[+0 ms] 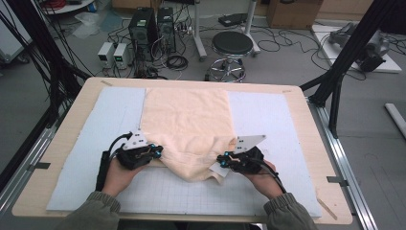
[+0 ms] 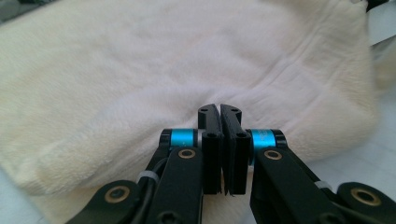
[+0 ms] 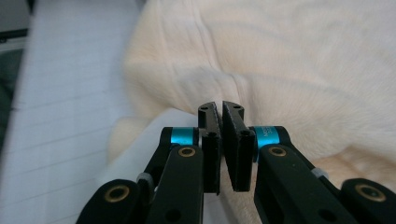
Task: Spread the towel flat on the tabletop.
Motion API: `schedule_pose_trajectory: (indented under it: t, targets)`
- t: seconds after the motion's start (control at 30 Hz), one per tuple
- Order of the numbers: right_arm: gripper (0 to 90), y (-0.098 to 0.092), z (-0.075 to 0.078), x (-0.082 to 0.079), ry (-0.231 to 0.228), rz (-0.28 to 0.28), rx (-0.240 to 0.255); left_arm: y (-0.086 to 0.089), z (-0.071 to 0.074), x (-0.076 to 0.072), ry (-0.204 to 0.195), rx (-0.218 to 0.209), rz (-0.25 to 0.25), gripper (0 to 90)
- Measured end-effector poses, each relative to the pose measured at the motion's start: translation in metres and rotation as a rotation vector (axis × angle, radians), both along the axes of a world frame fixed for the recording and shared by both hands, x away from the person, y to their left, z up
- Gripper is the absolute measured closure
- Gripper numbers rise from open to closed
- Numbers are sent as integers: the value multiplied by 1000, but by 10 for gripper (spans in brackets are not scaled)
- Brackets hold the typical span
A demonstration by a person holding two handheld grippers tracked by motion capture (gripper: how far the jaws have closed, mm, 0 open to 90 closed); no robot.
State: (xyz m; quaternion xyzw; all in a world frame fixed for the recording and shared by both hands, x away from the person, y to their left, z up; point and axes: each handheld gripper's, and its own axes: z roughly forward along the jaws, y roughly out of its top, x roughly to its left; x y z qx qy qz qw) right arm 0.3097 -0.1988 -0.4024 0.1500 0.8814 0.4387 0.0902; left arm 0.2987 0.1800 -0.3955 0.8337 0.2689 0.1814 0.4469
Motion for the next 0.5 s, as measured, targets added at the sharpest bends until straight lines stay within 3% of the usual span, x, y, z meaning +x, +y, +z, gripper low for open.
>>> schedule_pose_trajectory:
  t: [0.13,0.23,0.3,0.4,0.5]
  targets:
    - [862,-14,33,-31,-70,17,39,6,33,-31,-58,-39,-48,873]
    - [862,-18,56,-51,-121,31,41,2,56,-52,-94,-30,-92,873]
    - [862,-19,73,-65,-138,53,48,-1,68,-59,-89,-36,-126,873]
    - [859,-16,82,-69,-127,66,23,-9,68,-50,-76,12,-141,872]
    - [855,-9,66,-51,-79,59,-23,-15,41,-21,11,36,-116,869]
